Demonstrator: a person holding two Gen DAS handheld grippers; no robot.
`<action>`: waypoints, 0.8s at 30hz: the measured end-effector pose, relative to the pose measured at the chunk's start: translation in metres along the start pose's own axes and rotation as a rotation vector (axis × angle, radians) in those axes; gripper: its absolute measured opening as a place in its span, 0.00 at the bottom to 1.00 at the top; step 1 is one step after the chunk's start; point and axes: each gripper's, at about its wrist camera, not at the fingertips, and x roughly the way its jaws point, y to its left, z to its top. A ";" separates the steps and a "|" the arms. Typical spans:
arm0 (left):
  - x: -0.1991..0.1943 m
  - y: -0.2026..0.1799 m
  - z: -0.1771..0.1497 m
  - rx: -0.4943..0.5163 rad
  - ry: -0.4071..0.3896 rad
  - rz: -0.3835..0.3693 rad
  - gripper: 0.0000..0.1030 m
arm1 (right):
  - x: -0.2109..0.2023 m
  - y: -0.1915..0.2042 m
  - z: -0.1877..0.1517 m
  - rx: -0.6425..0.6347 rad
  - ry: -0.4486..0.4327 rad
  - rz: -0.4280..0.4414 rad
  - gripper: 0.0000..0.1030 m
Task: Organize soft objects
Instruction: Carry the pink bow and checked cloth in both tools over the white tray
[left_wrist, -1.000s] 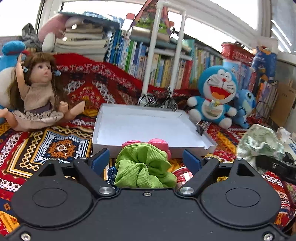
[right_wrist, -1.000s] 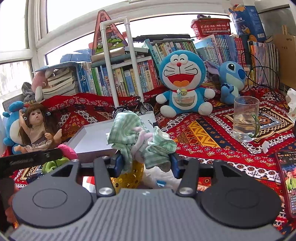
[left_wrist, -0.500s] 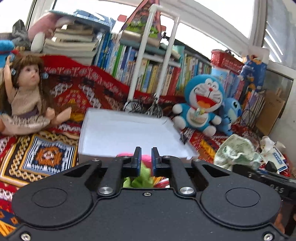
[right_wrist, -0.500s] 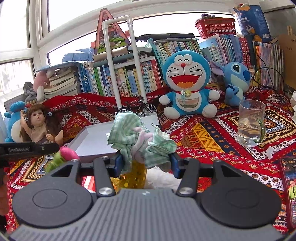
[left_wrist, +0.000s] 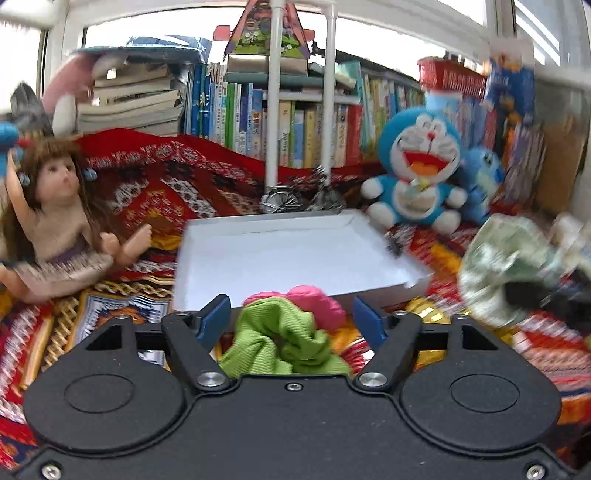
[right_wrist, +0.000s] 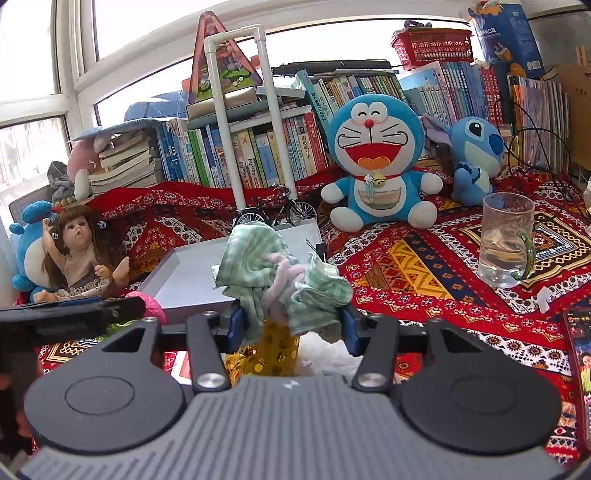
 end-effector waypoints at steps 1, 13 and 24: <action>0.005 -0.002 -0.001 0.003 0.015 0.005 0.59 | 0.000 0.000 0.000 -0.003 0.000 0.000 0.55; 0.001 0.013 0.013 -0.118 0.032 -0.124 0.19 | 0.002 0.001 0.008 -0.008 0.014 0.031 0.55; -0.004 0.027 0.072 -0.243 -0.028 -0.244 0.19 | 0.040 -0.012 0.056 0.025 0.066 0.059 0.54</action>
